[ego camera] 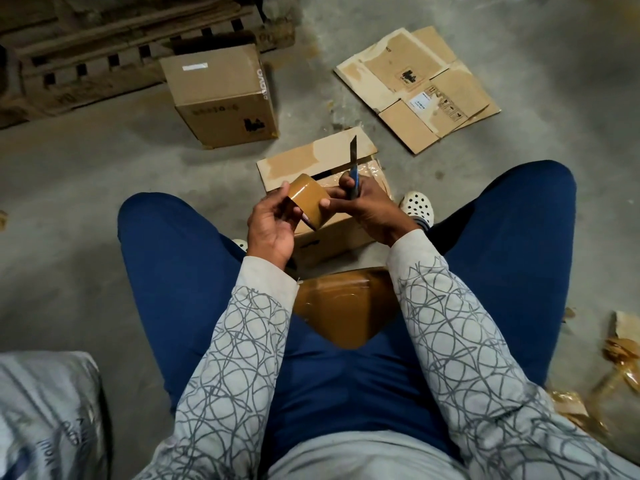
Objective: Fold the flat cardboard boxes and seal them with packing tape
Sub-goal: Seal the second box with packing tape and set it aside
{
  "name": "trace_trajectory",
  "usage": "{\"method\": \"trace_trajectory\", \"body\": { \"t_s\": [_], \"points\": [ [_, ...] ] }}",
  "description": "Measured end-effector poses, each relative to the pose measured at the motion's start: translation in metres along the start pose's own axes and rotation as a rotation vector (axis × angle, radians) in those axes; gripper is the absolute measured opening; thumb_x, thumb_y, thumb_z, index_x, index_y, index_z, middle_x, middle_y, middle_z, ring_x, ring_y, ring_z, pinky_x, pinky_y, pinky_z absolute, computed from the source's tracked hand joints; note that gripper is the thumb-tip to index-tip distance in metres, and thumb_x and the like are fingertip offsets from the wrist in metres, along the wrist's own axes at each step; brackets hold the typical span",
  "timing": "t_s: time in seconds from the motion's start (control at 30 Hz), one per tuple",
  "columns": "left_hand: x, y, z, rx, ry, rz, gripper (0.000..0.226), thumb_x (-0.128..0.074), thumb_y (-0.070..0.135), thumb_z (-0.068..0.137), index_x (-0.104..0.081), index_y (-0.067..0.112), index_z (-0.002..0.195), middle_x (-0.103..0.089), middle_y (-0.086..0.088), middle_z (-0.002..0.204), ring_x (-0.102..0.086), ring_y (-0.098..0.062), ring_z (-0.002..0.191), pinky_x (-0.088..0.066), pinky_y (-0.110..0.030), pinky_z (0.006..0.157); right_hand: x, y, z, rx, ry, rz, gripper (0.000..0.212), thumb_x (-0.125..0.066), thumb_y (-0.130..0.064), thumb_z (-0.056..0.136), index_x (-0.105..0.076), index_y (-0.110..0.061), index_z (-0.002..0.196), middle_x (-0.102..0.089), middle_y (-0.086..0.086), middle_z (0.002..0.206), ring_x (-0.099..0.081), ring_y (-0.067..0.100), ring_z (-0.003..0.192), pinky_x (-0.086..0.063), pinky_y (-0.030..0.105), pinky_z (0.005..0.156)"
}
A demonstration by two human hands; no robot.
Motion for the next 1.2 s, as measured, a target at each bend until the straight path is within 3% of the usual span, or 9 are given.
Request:
{"method": "trace_trajectory", "body": {
  "t_s": [0.17,0.27,0.33,0.4,0.53,0.7,0.83,0.97,1.2],
  "points": [
    [0.0,0.004,0.002,-0.007,0.023,0.015,0.032,-0.073,0.008,0.086,-0.059,0.007,0.114,-0.062,-0.013,0.112,-0.062,-0.021,0.086,-0.051,-0.022,0.056,-0.001,0.0,-0.002,0.005,-0.038,-0.042,0.039,-0.065,0.008,0.088,-0.039,-0.021,0.081,-0.071,-0.005,0.075,-0.069,0.012,0.092,-0.047,0.05,0.103],
    [0.001,0.015,0.003,-0.301,0.085,0.558,0.016,-0.069,0.027,0.091,-0.068,0.016,0.102,-0.068,-0.005,0.103,-0.063,-0.019,0.082,-0.054,-0.031,0.061,0.004,0.0,-0.002,0.007,0.003,-0.069,0.04,-0.065,0.007,0.089,-0.039,-0.022,0.08,-0.072,-0.002,0.08,-0.068,0.018,0.103,-0.048,0.044,0.1],
    [-0.005,0.021,0.002,-0.518,0.1,0.956,0.026,-0.063,0.046,0.092,-0.074,0.03,0.108,-0.063,0.0,0.109,-0.061,-0.017,0.094,-0.056,-0.038,0.077,0.007,-0.001,-0.001,0.02,0.031,-0.083,0.04,-0.065,0.006,0.089,-0.039,-0.023,0.081,-0.074,0.0,0.083,-0.067,0.022,0.107,-0.048,0.045,0.1],
    [-0.019,0.018,-0.002,-0.728,0.014,1.252,0.032,-0.054,0.044,0.097,-0.069,0.033,0.123,-0.055,-0.002,0.121,-0.051,-0.018,0.112,-0.05,-0.039,0.093,0.009,-0.002,-0.001,0.035,0.068,-0.08,0.04,-0.065,0.006,0.09,-0.039,-0.023,0.081,-0.075,0.002,0.086,-0.067,0.023,0.106,-0.046,0.051,0.102],
    [-0.046,0.001,-0.03,-1.148,-0.132,1.607,0.042,-0.049,0.034,0.098,-0.055,0.031,0.14,-0.05,-0.006,0.143,-0.044,-0.025,0.125,-0.043,-0.038,0.098,0.015,-0.003,-0.001,0.083,0.2,-0.017,0.04,-0.064,0.008,0.089,-0.038,-0.021,0.081,-0.076,0.011,0.096,-0.068,0.032,0.104,-0.046,0.059,0.101],
    [-0.052,-0.011,-0.039,-1.276,-0.184,1.599,0.042,-0.054,0.024,0.097,-0.057,0.018,0.138,-0.057,-0.006,0.14,-0.051,-0.027,0.123,-0.048,-0.042,0.095,0.02,-0.005,-0.002,0.108,0.256,0.02,0.039,-0.071,-0.001,0.081,-0.037,-0.02,0.082,-0.065,0.037,0.111,-0.065,0.044,0.112,-0.046,0.065,0.1],
    [-0.048,0.001,-0.035,-1.245,-0.135,1.48,0.032,-0.055,0.022,0.099,-0.064,0.011,0.128,-0.063,-0.008,0.129,-0.053,-0.024,0.117,-0.05,-0.036,0.092,0.018,-0.005,0.0,0.116,0.246,-0.075,0.036,-0.072,-0.007,0.079,-0.039,-0.022,0.081,-0.068,0.026,0.1,-0.067,0.038,0.11,-0.045,0.062,0.103],
    [-0.046,0.008,-0.038,-1.279,-0.094,1.429,0.022,-0.067,0.017,0.092,-0.071,0.009,0.112,-0.067,-0.009,0.115,-0.06,-0.023,0.104,-0.05,-0.03,0.081,0.018,-0.003,0.003,0.132,0.26,-0.147,0.036,-0.07,-0.001,0.084,-0.04,-0.021,0.081,-0.071,0.025,0.107,-0.069,0.033,0.109,-0.048,0.059,0.102],
    [-0.037,0.013,-0.022,-1.117,-0.112,1.322,0.01,-0.071,0.017,0.088,-0.072,0.012,0.096,-0.062,-0.004,0.101,-0.062,-0.019,0.091,-0.057,-0.042,0.073,0.017,0.0,0.002,0.123,0.292,-0.286,0.039,-0.07,0.001,0.086,-0.038,-0.021,0.081,-0.067,0.001,0.086,-0.069,0.022,0.097,-0.055,0.041,0.091]
  ]
}}
Point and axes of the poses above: each hand's wrist, its own z-axis towards the middle knuckle, its own x-axis out of the back of the hand, y = z × x, the point moved 7 cm from there along z, towards the middle knuckle
